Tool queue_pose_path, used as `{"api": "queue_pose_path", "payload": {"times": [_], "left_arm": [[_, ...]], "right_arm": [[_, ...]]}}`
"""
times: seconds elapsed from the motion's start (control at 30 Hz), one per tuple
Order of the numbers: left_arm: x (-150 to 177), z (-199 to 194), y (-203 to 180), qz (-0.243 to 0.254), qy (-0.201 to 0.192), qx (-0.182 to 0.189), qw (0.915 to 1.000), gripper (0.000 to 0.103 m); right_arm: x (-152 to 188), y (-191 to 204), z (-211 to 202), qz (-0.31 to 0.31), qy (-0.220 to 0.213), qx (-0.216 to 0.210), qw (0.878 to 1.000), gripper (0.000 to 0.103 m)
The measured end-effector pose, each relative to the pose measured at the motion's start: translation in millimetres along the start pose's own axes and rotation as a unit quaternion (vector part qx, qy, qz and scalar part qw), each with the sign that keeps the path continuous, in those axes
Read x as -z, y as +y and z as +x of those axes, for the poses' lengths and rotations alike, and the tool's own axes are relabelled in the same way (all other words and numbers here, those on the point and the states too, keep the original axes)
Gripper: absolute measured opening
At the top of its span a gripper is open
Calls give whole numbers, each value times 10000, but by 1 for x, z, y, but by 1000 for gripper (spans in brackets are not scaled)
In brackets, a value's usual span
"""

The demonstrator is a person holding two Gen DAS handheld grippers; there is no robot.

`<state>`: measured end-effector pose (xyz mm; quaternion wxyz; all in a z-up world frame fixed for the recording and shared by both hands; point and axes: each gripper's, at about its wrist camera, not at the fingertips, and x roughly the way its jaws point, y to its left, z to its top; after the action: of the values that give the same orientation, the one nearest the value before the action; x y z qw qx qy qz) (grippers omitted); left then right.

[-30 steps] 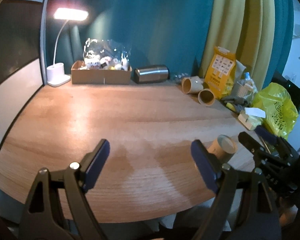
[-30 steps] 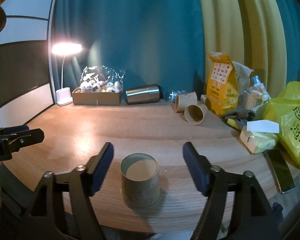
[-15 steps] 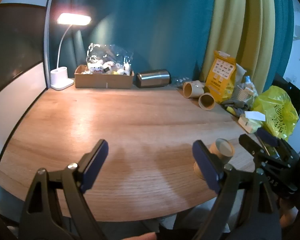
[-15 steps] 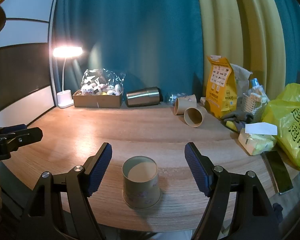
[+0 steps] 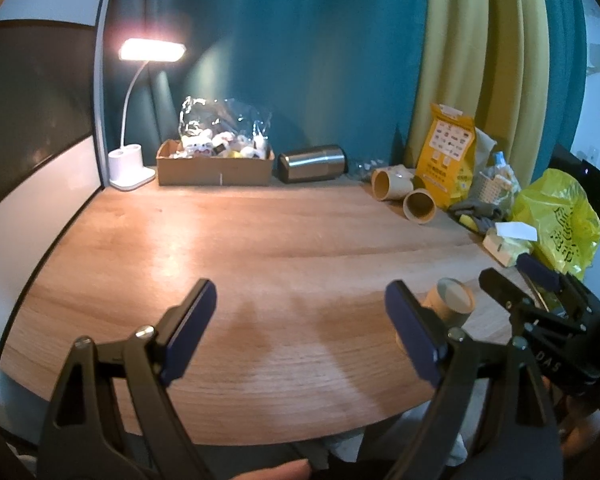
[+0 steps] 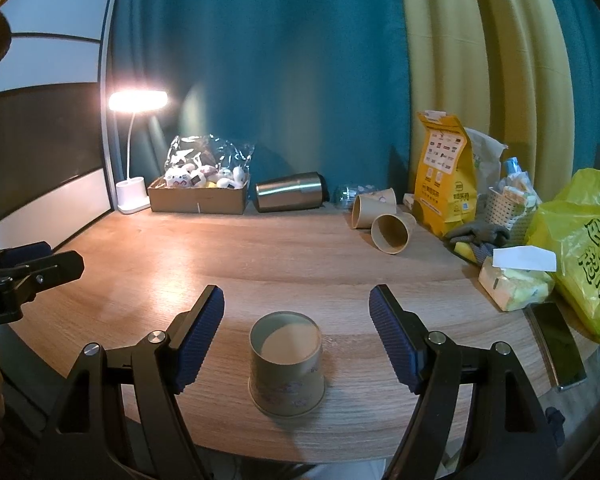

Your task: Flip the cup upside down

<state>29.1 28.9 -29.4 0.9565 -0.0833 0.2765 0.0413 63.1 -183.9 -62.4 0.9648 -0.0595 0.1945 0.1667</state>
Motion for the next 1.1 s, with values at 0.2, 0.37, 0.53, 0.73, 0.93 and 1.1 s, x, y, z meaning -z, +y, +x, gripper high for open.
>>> {"api": "queue_pose_path", "payload": {"times": [0.2, 0.37, 0.53, 0.73, 0.93, 1.1], "left_arm": [[0, -1, 1, 13, -42, -39, 10000, 97], [0, -1, 3, 20, -53, -35, 10000, 97], [-1, -1, 5, -18, -19, -26, 10000, 97], [-2, 0, 5, -12, -18, -35, 10000, 97], [-2, 0, 5, -4, -32, -47, 10000, 97], [-2, 0, 5, -6, -33, -53, 10000, 97]], "right_arm": [[0, 0, 0, 5, 0, -6, 10000, 78], [0, 0, 0, 3, -2, -3, 10000, 78], [0, 0, 1, 11, 3, -1, 10000, 78], [0, -1, 1, 13, 1, -15, 10000, 78], [0, -2, 1, 10, 7, -17, 10000, 78], [-1, -3, 1, 20, 6, -22, 10000, 78]]}}
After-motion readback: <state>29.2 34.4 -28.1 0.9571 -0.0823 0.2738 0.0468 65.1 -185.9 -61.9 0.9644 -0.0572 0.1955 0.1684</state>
